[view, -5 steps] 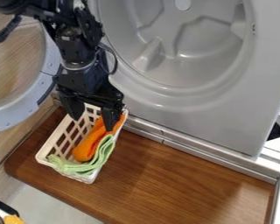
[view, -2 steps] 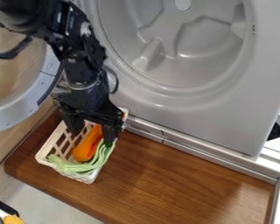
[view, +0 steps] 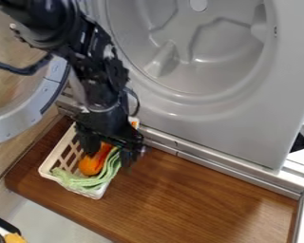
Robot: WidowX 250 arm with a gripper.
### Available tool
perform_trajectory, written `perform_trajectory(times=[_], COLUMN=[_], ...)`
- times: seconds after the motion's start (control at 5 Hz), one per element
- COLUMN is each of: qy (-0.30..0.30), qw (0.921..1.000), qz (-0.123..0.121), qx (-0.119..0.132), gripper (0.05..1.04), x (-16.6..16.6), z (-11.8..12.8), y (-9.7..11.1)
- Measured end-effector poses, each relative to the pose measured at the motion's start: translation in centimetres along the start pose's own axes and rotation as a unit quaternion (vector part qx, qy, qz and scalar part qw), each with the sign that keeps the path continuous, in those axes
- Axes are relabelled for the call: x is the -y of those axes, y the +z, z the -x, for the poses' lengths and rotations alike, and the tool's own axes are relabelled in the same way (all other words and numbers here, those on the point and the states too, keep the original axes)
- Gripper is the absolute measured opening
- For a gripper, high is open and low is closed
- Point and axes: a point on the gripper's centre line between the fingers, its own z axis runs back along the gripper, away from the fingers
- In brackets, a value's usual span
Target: Take the green towel from the white basket to the washing machine
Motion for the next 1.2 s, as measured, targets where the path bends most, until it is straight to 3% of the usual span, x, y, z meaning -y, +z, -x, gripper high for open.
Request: perform_trajectory(times=[0.2, 0.6, 0.8, 1.0, 1.2], qy=[-0.003, 0.001, 0.004, 0.024, 0.061], qw=[0.9999, 0.9998, 0.9997, 0.9995, 0.9945], qz=[-0.008, -0.015, -0.014, -0.005, 0.001], qx=[-0.009, -0.015, -0.018, 0.018, 0.085], gripper=[0.946, 0.349, 0.143, 0.072, 0.067], x=[0.2, 0.0, 0.0, -0.6, -2.6], z=[0.2, -0.2, -0.3, -0.9, -0.8], y=[-1.0, -1.8, -1.7, 1.3, 6.6])
